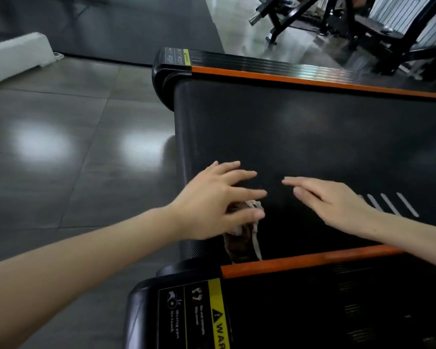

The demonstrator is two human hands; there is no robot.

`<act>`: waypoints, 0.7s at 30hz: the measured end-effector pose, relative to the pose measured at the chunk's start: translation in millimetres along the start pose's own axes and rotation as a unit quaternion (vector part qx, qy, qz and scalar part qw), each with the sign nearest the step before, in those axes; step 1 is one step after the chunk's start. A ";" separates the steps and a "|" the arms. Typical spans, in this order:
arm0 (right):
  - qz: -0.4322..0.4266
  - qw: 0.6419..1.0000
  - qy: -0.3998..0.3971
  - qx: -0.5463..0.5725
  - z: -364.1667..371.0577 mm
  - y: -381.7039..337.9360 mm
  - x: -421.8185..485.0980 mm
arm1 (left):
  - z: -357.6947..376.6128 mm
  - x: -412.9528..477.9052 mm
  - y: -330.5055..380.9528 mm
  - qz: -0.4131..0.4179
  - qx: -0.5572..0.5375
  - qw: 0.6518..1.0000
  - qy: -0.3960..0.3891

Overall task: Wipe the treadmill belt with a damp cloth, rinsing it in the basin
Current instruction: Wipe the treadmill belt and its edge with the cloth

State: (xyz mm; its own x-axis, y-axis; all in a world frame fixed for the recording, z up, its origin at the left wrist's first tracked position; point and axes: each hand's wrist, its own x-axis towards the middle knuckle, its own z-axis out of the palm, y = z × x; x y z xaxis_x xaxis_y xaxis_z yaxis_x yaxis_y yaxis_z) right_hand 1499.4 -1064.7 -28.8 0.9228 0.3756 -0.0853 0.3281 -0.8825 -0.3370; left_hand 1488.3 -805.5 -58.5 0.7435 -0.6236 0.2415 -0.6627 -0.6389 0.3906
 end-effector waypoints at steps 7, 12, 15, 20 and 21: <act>-0.042 0.990 -0.095 -0.091 33.0 46.2 -27.3 | 36.7 -9.8 -7.1 0.077 0.115 0.990 -0.033; -0.050 0.990 -0.084 -0.106 35.4 49.8 -26.6 | 40.1 -33.3 -38.9 0.031 0.024 0.997 0.073; -0.061 0.986 -0.087 -0.132 38.3 44.3 -20.9 | 42.6 -30.8 -58.3 -0.100 -0.052 0.983 0.144; -0.125 0.974 -0.078 -0.173 56.8 22.5 22.6 | 46.4 4.9 -70.3 -0.245 -0.135 0.927 0.251; -0.127 0.974 -0.072 -0.175 59.6 20.5 28.1 | 43.1 14.6 -78.0 -0.288 -0.162 0.904 0.272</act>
State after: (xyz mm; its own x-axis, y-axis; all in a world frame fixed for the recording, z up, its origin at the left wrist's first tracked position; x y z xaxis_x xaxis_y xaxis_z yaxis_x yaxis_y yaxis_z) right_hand 1520.1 -1055.4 -93.9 0.7727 0.6087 -0.1801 0.6146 -0.7883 -0.0273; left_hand 1546.9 -784.2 -123.7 0.9494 0.1395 0.2814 -0.1565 -0.5665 0.8091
